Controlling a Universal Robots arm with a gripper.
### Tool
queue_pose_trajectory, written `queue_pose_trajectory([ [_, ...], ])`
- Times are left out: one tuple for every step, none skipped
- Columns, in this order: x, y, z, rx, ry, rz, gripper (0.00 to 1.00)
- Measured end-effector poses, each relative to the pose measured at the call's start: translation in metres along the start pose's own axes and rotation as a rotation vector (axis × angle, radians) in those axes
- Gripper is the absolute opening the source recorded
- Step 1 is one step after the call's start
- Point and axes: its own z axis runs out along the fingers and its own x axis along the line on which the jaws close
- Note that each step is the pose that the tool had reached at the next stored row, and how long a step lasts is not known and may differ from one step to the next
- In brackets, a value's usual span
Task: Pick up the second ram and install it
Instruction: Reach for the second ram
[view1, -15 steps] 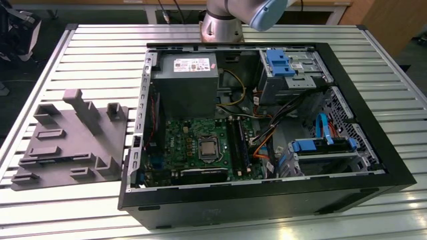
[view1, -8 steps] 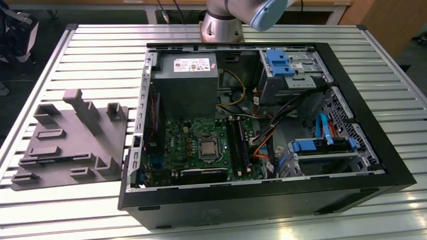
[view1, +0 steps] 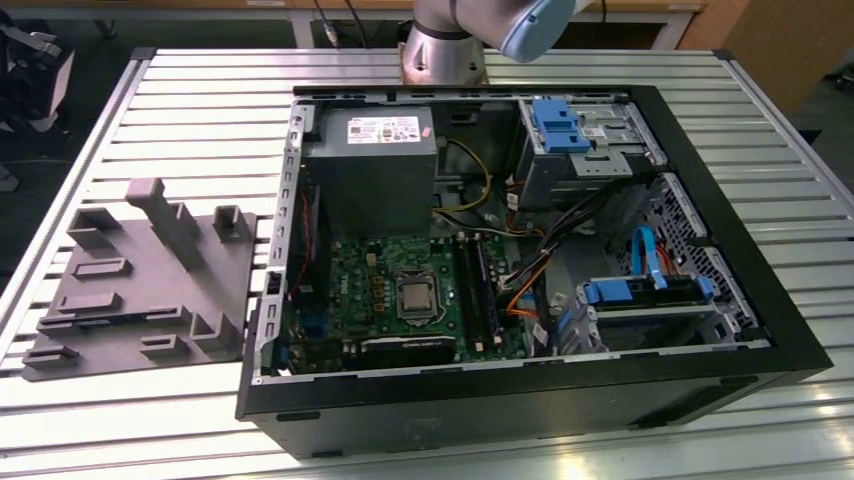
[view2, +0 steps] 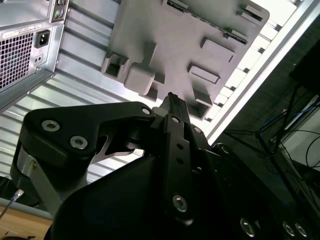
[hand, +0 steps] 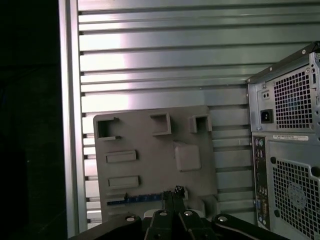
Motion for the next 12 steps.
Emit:
queue_pose_trajectory([
  [0.0000, -0.0009, 0.0004, 0.0000, -0.0001, 0.000, 0.11],
  [0.0000, -0.0016, 0.0007, 0.0000, -0.0001, 0.000, 0.11],
  [0.0000, -0.0024, 0.0010, 0.0000, 0.0000, 0.000, 0.11],
  [0.0000, -0.0031, 0.0013, -0.0001, -0.0001, 0.000, 0.11],
  [0.0001, -0.0037, 0.0016, 0.0000, -0.0001, 0.000, 0.11],
  [0.0002, -0.0043, 0.0019, 0.0000, -0.0001, 0.000, 0.11],
  [0.0002, -0.0051, 0.0022, 0.0000, 0.0000, 0.000, 0.11],
  [0.0003, -0.0059, 0.0025, 0.0000, -0.0001, 0.000, 0.11],
  [0.0004, -0.0066, 0.0029, -0.0001, -0.0001, 0.000, 0.11],
  [0.0004, -0.0073, 0.0032, 0.0000, -0.0001, 0.000, 0.11],
  [0.0005, -0.0081, 0.0035, 0.0000, 0.0000, 0.000, 0.11],
  [0.0006, -0.0088, 0.0039, 0.0000, 0.0000, 0.000, 0.11],
])
